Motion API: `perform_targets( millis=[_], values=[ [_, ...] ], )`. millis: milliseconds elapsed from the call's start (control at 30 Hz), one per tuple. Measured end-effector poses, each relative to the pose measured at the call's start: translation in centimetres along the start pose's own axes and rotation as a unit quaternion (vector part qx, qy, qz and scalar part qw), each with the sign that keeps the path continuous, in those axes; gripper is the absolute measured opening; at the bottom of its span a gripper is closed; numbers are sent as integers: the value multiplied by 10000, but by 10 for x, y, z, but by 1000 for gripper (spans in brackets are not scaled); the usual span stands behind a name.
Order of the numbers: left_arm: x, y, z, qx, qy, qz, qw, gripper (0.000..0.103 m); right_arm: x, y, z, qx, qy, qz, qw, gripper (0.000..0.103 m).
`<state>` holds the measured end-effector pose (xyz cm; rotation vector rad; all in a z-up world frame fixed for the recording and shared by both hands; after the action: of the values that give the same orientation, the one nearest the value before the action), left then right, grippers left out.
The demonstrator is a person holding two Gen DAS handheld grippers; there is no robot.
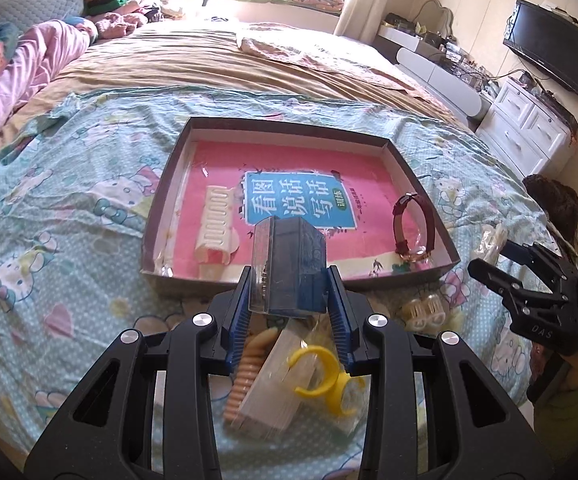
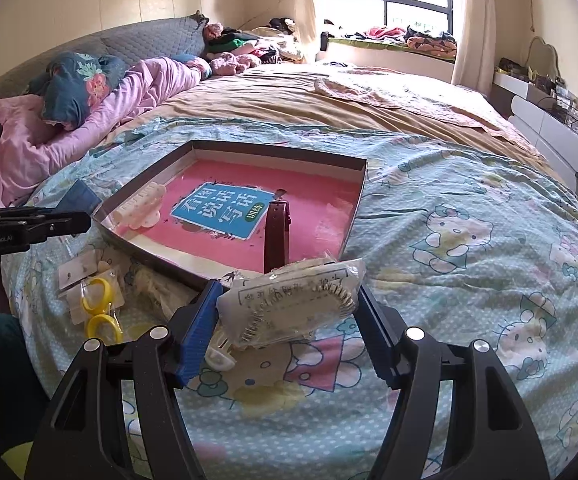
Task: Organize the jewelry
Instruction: 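Lower the blue packet into the tray beside the claw clip with the left gripper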
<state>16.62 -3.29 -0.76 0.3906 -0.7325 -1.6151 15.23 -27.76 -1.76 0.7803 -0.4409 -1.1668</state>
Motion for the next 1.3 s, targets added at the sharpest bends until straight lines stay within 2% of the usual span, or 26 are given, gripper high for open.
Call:
perform_targets(
  millis=[433,733,1300],
  values=[
    [0,19,-42,-208,131,-64,9997,27,-2,8,-28,-175,-30,150,9997,65],
    [-5,21,-62,-350,178,-103,9992,27,-3,12,-45,-257,-106,262,9993,65],
    [-14,16,-75,-460,130,1,9989,28,-14,22,-63,-215,-95,318,9992,67]
  ],
)
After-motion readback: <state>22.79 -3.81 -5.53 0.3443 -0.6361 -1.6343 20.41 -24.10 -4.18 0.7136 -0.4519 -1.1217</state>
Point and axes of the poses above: each gripper's, at about its wrist camera, not at the fingertips, and z roughly against the way its jaws point, x to its right, y to its top, the point moved 1 cm from there along -z, roughly the way its jaws point, and after that the axes turned 4 degrees about -z, right-handed, at the moved point
